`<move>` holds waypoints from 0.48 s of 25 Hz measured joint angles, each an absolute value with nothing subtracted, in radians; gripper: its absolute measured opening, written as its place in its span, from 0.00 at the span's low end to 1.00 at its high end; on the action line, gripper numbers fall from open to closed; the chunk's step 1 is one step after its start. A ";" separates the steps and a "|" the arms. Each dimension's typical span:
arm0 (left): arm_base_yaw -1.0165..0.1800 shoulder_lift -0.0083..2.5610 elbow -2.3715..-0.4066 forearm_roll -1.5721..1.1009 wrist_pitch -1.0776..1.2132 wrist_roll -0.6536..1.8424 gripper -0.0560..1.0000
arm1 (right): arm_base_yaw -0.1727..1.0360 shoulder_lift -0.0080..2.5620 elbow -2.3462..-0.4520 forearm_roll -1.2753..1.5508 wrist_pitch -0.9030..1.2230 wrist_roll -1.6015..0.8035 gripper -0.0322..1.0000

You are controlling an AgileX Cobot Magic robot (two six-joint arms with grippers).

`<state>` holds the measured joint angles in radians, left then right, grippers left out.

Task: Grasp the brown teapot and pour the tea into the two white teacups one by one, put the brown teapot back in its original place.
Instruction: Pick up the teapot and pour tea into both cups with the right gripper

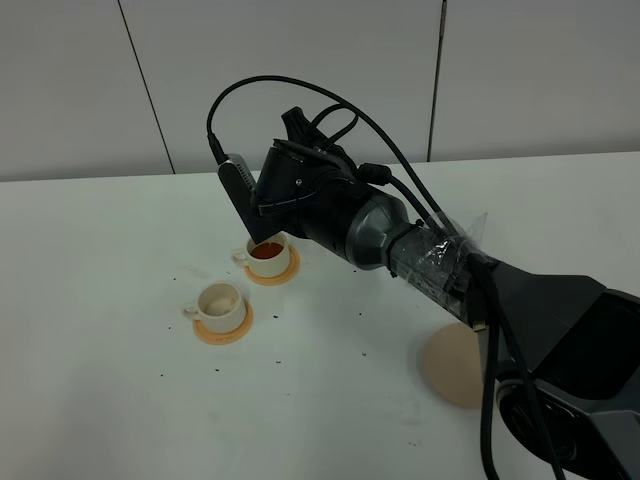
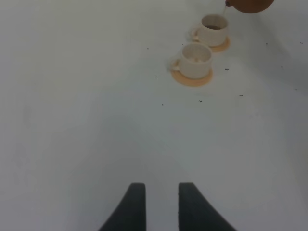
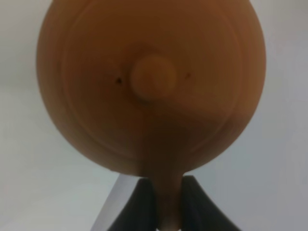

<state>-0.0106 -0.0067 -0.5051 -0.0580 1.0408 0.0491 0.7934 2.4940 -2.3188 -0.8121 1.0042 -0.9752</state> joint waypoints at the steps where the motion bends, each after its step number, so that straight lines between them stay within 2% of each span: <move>1: -0.011 -0.007 -0.505 -0.058 1.041 0.049 0.28 | 0.793 2.494 -2.319 -0.812 1.005 -0.978 0.12; 12: -0.011 -0.007 -0.505 -0.058 1.041 0.049 0.28 | 0.793 2.494 -2.319 -0.814 1.003 -0.993 0.12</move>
